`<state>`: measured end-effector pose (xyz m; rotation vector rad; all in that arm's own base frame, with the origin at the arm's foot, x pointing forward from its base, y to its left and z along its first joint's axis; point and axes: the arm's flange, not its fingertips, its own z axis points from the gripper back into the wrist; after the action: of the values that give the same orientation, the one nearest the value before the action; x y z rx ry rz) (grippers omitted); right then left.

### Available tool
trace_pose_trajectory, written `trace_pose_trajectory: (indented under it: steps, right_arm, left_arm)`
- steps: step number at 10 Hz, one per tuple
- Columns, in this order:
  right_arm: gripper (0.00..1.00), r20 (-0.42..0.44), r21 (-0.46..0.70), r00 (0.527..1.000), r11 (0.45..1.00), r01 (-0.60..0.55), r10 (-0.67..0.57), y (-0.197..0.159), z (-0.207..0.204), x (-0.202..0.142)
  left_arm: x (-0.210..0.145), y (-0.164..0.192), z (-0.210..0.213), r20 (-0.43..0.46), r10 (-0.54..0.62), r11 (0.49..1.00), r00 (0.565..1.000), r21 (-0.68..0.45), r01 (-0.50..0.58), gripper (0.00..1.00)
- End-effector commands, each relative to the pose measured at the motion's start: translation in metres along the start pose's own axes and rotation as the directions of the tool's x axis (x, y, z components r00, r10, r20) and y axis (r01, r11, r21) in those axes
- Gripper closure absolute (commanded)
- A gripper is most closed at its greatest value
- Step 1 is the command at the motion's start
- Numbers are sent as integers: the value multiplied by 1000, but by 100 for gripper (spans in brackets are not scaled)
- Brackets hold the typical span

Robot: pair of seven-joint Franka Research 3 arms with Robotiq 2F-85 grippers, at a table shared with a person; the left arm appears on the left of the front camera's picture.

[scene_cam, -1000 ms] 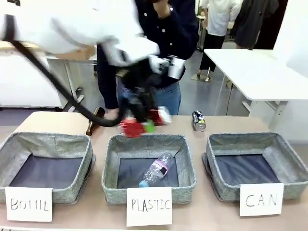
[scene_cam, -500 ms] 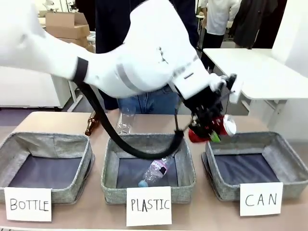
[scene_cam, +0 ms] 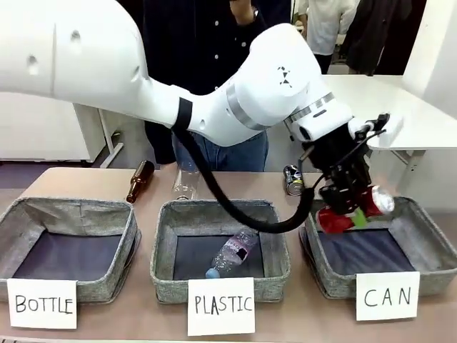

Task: Sort the can waste into the basket.
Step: Pick up the can waste from the table and place it in the right Fabric basket.

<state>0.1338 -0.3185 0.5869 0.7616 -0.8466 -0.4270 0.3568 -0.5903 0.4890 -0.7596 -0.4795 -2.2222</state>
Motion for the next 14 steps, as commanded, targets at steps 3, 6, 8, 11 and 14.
trace_pose_trajectory:
  steps: [3, 6, 8, 11, 14]
  right_arm:
    - [0, 3, 1, 1000, 1000, 0, 0, -2, 4, -2]
    - [0, 3, 1, 1000, 1000, 0, 0, -2, 4, -2]
    - [0, 3, 1, 1000, 1000, 0, 0, -2, 4, -2]
    - [0, 3, 1, 1000, 1000, 0, 0, -2, 4, -2]
    - [0, 0, 0, 1000, 1000, 2, -2, -1, 0, 0]
  left_arm:
    - [15, 26, -22, -21, 94, 995, 995, 15, -94, 57]
    - [12, 40, -9, -43, 126, 992, 991, 30, -125, 0]
    - [12, 40, -9, -58, 139, 990, 989, 29, -138, 0]
    - [11, 40, -8, -75, 148, 988, 986, 48, -145, 0]
    - [3, 35, -6, -194, 260, 965, 946, 32, -258, 0]
